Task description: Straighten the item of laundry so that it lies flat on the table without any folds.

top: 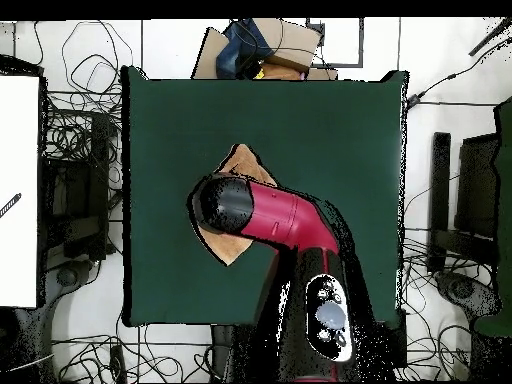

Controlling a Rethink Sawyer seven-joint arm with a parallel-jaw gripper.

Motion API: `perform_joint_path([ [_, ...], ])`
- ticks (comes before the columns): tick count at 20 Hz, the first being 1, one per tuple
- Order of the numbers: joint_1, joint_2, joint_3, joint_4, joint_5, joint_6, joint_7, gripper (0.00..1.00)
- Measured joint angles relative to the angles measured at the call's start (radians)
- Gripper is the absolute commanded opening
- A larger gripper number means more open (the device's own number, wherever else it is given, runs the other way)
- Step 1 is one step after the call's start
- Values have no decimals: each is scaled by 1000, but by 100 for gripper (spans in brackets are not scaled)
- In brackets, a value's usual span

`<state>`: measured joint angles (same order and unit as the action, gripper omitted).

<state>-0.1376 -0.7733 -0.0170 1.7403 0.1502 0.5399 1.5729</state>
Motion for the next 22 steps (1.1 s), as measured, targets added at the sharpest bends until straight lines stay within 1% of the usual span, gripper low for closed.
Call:
perform_joint_path([
  [7,-1,10,0,-2,-1,0,0,0],
  [8,-1,11,0,-2,-1,0,0,100],
  [22,-1,19,0,-36,-1,0,0,100],
])
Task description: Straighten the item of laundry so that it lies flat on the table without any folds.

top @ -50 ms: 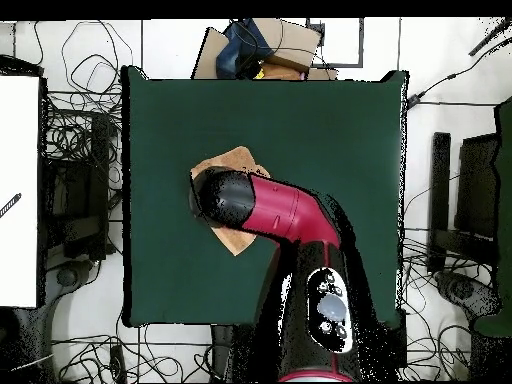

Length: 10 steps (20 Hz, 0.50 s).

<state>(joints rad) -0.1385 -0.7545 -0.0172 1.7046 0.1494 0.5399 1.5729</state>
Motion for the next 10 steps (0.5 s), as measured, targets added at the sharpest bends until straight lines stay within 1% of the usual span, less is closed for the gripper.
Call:
perform_joint_path([
  [6,0,13,-1,-4,0,-1,0,100],
  [9,0,30,-3,-5,0,-9,0,100],
  [10,0,50,-4,-5,0,-27,0,100],
])
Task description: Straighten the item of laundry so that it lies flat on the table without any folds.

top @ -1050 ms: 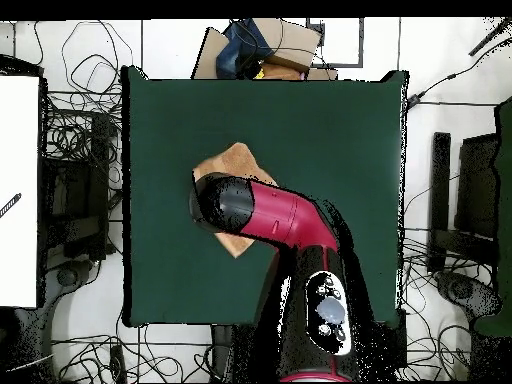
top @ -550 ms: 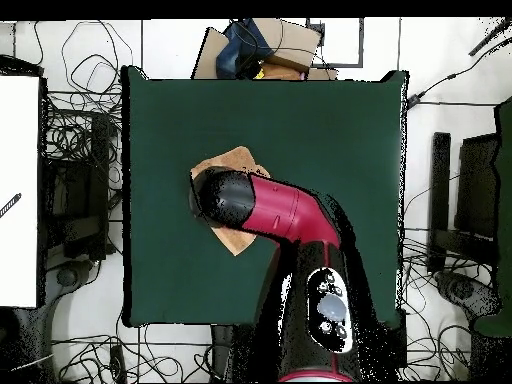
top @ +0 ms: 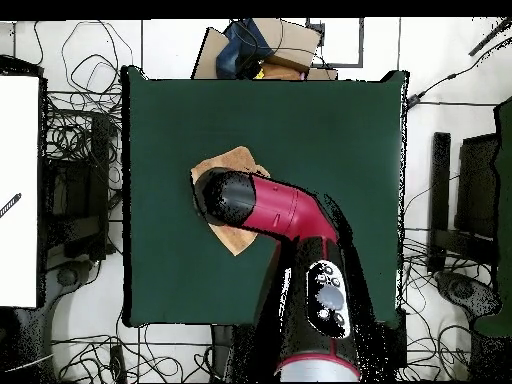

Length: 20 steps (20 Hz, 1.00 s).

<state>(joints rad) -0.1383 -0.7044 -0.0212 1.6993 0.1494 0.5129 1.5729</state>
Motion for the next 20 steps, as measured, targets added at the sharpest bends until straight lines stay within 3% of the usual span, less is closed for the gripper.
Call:
perform_joint_path([
  [12,0,119,0,0,0,-126,0,100],
  [20,-1,162,0,-1,1,-134,0,100],
])
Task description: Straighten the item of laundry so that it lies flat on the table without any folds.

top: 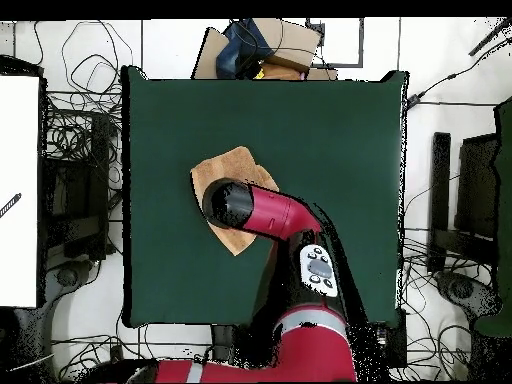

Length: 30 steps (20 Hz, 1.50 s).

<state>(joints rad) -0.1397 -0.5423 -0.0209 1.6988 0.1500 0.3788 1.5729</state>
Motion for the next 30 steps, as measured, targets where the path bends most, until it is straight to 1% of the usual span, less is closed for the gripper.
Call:
perform_joint_path([
  [7,-18,23,0,-21,0,0,0,100],
  [16,-68,55,0,-82,0,0,0,100],
  [30,-60,64,-1,-121,0,0,0,100],
])
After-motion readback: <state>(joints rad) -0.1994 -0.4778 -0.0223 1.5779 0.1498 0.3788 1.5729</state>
